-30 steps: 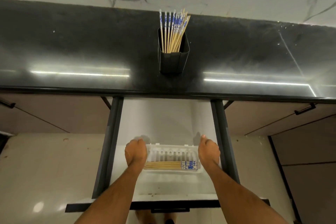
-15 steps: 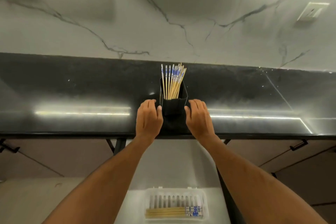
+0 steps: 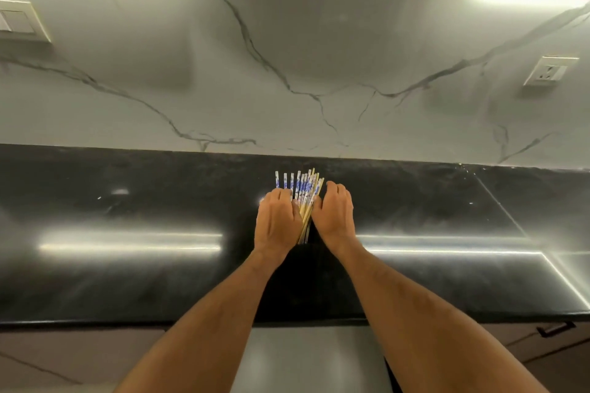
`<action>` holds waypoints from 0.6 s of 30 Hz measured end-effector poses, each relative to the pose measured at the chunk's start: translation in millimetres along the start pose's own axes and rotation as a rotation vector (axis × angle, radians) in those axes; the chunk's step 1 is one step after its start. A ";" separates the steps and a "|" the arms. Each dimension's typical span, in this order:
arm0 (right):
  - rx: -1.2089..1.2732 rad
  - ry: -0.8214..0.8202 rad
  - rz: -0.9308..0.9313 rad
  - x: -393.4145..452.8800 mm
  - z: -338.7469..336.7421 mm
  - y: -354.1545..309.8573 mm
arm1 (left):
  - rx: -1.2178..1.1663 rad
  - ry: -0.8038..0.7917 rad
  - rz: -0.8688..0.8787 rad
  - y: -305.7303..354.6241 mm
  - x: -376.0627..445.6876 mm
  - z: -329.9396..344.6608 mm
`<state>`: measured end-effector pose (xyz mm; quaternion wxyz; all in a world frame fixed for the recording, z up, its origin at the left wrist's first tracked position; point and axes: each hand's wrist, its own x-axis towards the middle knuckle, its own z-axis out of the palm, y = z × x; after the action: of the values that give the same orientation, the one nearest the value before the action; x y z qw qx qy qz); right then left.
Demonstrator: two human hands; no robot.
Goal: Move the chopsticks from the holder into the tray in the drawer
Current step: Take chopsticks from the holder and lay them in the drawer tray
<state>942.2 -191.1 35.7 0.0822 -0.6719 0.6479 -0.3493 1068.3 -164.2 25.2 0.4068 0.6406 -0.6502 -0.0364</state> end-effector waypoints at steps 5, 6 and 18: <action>0.079 -0.042 0.163 26.3 20.7 10.2 | -0.047 -0.089 -0.001 -2.6 17.6 28.4; 0.113 -0.062 0.198 29.9 23.8 10.4 | -0.063 -0.110 -0.010 -3.0 20.3 32.1; 0.348 -0.128 0.414 49.2 36.0 11.3 | -0.119 -0.211 -0.100 -5.3 35.7 52.3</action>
<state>949.6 -250.8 20.4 0.3069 -0.5215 0.6952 -0.3881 1047.9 -220.7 4.6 0.3711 0.6395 -0.6534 -0.1627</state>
